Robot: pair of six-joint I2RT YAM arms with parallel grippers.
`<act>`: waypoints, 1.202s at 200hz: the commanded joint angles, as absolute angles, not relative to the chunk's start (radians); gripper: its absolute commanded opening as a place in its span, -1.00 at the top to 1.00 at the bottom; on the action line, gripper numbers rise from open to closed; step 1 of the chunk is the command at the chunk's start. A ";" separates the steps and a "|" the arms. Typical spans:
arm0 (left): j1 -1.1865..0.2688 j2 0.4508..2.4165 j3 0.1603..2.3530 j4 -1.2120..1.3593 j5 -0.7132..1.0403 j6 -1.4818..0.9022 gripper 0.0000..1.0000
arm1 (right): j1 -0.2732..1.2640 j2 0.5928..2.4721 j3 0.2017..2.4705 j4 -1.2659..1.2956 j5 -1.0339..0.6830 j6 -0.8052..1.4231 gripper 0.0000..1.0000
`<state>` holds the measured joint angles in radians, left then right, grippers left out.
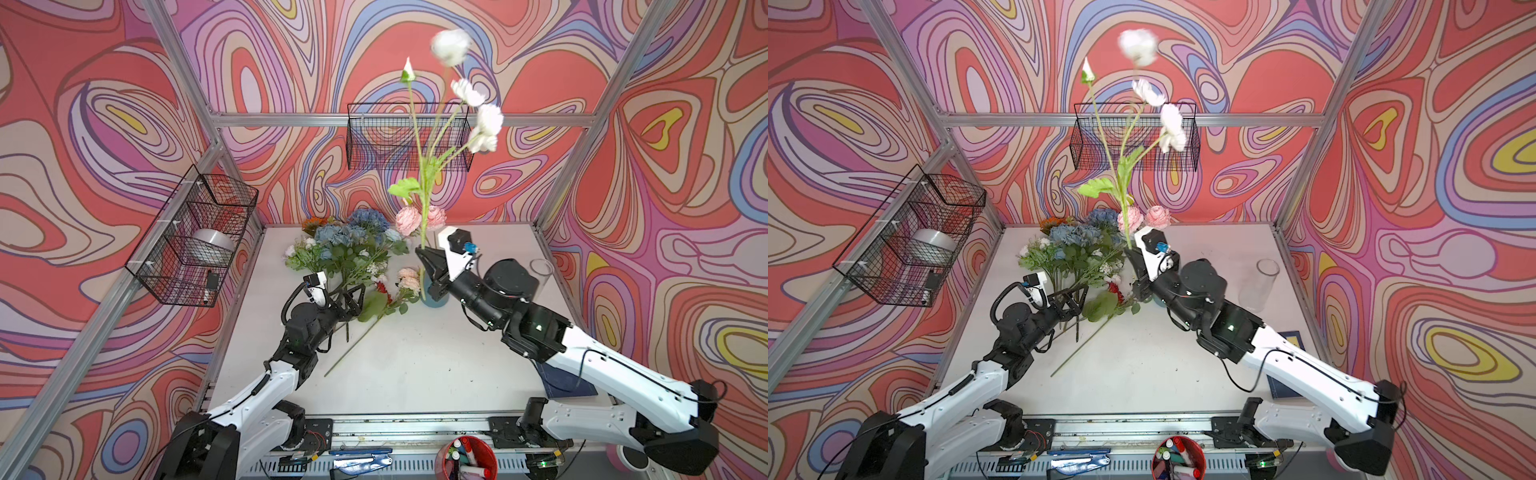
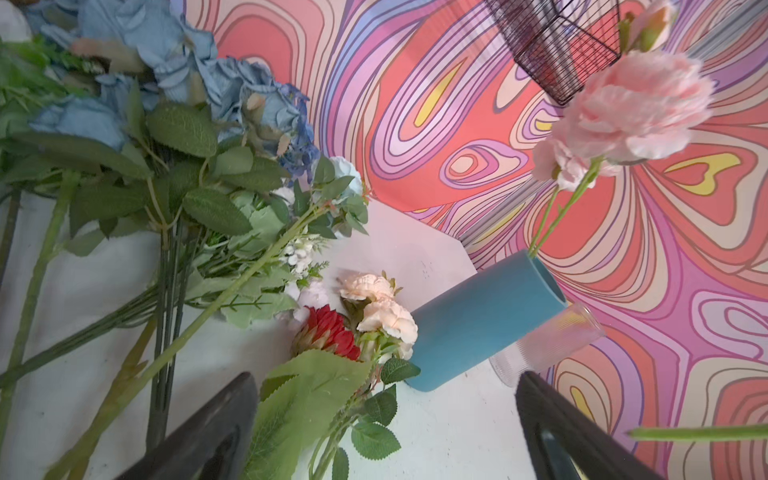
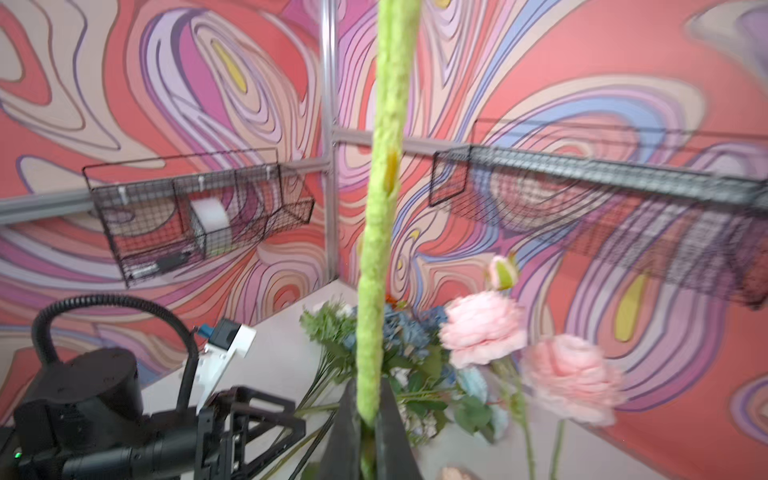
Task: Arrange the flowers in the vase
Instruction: 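Carry the white flowers above the teal vase with the right gripper while the left releases, then lower the white flower stem into the teal vase and open the right gripper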
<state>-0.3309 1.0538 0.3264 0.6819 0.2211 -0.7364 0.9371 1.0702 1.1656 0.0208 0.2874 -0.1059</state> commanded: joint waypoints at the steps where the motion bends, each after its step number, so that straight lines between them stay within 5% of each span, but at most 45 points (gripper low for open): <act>1: -0.328 1.120 0.388 0.800 0.294 -0.790 -1.00 | 0.928 1.039 1.118 0.048 0.454 -0.191 1.00; 32: -0.328 1.207 0.432 0.848 0.357 -0.817 -1.00 | 0.862 1.011 1.112 0.035 0.504 -0.226 1.00; 99: -0.328 1.279 0.437 0.845 0.374 -0.830 -1.00 | 0.607 1.072 1.172 0.050 0.320 -0.143 1.00; 240: -0.327 1.041 0.362 0.563 0.250 -0.728 -1.00 | 0.492 1.320 1.229 0.270 0.058 0.026 1.00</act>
<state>-0.3309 1.0603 0.3805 0.6163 0.2844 -0.7605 0.5278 1.3071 1.2503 0.1860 0.1257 -0.0582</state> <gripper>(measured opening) 0.999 0.063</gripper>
